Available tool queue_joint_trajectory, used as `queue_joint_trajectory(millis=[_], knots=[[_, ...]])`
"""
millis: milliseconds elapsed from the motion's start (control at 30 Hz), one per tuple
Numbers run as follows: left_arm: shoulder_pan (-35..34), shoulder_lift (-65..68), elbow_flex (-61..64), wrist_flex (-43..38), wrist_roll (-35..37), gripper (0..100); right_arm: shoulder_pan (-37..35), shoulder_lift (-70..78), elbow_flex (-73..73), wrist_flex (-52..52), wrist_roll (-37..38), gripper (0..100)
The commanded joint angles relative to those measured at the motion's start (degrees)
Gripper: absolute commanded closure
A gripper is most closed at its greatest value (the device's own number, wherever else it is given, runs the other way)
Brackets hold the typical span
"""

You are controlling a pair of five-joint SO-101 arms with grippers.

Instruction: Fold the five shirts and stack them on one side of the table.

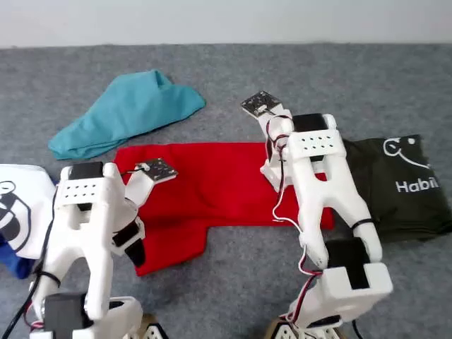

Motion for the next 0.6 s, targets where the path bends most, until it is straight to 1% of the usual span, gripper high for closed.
queue_joint_trajectory(millis=[0,67,167,333,433,567], knots=[[0.3,-0.6,0.8,0.7,-1.9,81,1.1,-2.8,-0.7,0.5,0.6,79.4],[0.3,-0.6,2.8,-1.1,-2.2,81,1.0,-2.8,-0.7,0.5,0.5,79.4],[0.0,-0.6,5.1,-6.4,-1.8,81,0.8,-2.8,-0.7,0.5,0.5,79.4],[0.6,-0.6,8.5,-13.4,2.0,82,1.2,-2.8,-0.7,0.5,0.5,79.4],[0.7,-0.6,10.9,-15.3,2.3,82,1.2,-2.8,-0.7,0.5,0.5,79.4],[0.7,-0.6,13.2,-15.6,2.3,82,1.2,-2.8,-0.7,0.5,0.5,79.4]])
